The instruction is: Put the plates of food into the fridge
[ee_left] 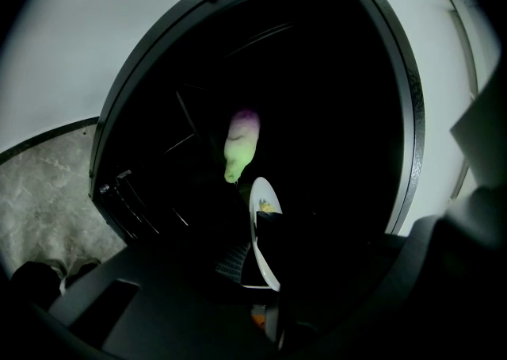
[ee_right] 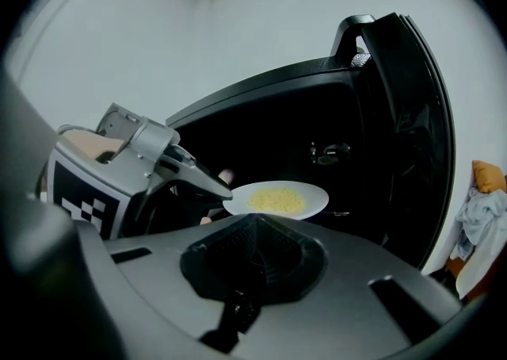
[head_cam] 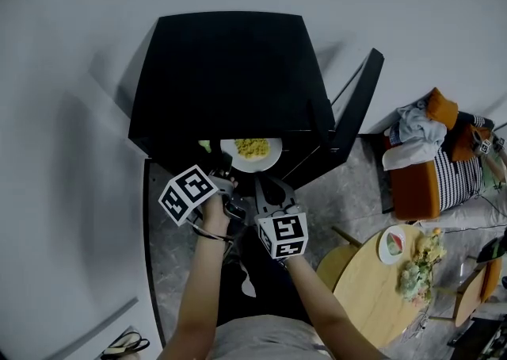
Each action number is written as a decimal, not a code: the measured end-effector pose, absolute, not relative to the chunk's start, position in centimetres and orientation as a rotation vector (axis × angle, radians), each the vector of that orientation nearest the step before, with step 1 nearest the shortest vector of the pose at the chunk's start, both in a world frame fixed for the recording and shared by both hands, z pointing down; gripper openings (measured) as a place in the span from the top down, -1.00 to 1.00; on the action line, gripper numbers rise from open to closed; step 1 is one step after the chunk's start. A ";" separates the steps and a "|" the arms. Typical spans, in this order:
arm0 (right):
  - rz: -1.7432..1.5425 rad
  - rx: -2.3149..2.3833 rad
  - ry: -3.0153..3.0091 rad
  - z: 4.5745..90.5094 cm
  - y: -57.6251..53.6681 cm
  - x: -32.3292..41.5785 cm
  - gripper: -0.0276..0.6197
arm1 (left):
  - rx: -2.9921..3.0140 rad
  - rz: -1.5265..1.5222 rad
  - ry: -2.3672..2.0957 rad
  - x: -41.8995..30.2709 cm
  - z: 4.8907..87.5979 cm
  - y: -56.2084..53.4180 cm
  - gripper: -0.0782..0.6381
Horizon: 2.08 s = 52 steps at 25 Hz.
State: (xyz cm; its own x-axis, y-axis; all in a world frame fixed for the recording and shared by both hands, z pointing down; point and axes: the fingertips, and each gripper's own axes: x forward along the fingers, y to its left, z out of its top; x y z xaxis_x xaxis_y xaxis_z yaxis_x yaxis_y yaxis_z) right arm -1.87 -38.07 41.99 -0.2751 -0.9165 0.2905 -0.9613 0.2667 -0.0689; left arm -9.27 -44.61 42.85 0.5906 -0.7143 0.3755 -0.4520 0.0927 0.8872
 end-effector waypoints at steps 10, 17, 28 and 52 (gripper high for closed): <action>0.353 1.777 -2.344 41.8 -41.3 -1.3 0.88 | 1.702 -0.197 -1.038 -9.9 41.5 -44.4 0.70; 0.372 1.786 -2.355 41.2 -43.8 -1.1 0.88 | 1.896 -0.046 -1.136 -10.2 41.3 -41.7 0.70; 0.414 1.848 -2.381 39.6 -44.3 -0.8 0.88 | 2.112 -0.006 -1.245 -11.0 39.5 -39.8 0.70; 0.280 2.397 -2.197 32.1 -24.1 2.4 0.88 | 2.604 0.071 -0.960 -4.9 33.1 -27.9 0.76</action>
State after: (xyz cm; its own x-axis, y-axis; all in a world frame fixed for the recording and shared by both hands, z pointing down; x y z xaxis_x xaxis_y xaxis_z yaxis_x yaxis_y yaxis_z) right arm 2.35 -24.05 32.07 0.0825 -0.9957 0.0433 -0.9747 -0.0896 -0.2045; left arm -4.92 -27.94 33.09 0.7674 -0.6183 0.1698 -0.6365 -0.7025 0.3185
